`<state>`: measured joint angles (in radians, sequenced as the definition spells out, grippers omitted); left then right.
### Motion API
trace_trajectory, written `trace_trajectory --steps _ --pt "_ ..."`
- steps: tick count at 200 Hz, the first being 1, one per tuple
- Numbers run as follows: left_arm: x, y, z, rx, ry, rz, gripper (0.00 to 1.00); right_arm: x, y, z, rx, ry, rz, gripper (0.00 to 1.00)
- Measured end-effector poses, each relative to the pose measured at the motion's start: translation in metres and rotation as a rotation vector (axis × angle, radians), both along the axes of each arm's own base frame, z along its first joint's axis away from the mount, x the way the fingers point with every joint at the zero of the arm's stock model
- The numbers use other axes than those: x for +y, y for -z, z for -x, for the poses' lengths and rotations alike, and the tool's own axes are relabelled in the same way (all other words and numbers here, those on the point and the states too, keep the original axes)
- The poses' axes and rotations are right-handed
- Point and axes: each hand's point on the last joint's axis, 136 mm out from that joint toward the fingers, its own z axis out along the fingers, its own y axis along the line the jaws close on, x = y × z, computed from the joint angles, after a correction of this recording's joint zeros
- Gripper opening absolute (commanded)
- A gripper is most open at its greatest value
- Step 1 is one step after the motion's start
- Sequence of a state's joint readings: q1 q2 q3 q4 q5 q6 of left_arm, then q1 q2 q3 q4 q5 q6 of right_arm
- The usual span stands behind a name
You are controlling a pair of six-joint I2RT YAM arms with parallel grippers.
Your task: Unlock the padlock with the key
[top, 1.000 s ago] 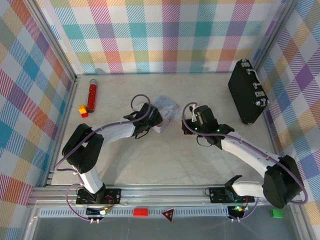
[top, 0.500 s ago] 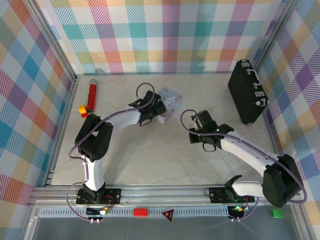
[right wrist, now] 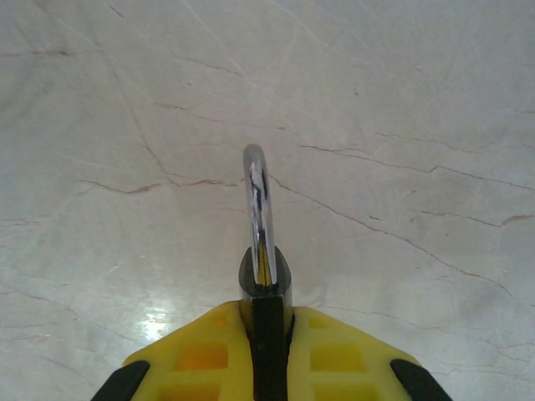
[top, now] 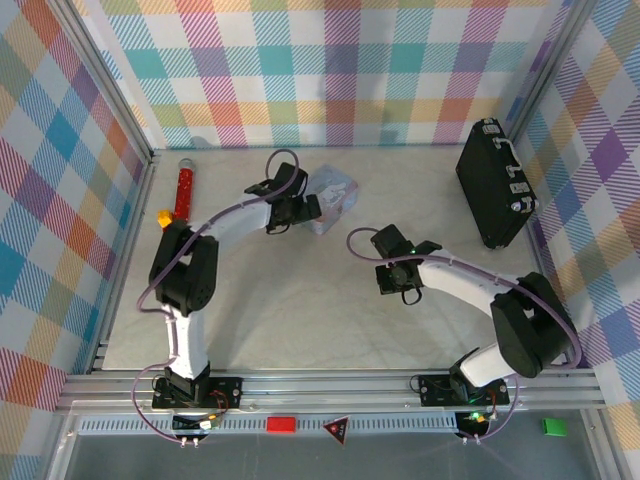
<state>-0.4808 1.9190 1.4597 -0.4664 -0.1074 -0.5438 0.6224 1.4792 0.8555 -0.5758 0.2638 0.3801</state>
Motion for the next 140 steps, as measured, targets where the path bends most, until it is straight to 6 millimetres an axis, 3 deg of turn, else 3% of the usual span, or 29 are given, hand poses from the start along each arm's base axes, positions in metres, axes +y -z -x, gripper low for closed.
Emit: trace_trajectory --steps 42,56,105,140 --pt "0.039 -0.059 0.062 -0.139 -0.002 0.029 1.00 0.003 0.004 -0.001 0.032 -0.019 0.082 0.00" --pt "0.052 -0.068 0.082 -0.199 -0.002 0.038 1.00 0.003 0.006 -0.003 0.043 -0.016 0.095 0.00" --pt "0.101 -0.037 0.148 -0.251 -0.002 -0.045 1.00 -0.004 0.011 0.001 0.089 0.011 0.149 0.00" --pt "0.124 -0.052 0.173 -0.368 -0.035 -0.045 1.00 -0.006 0.016 0.001 0.124 0.027 0.208 0.00"
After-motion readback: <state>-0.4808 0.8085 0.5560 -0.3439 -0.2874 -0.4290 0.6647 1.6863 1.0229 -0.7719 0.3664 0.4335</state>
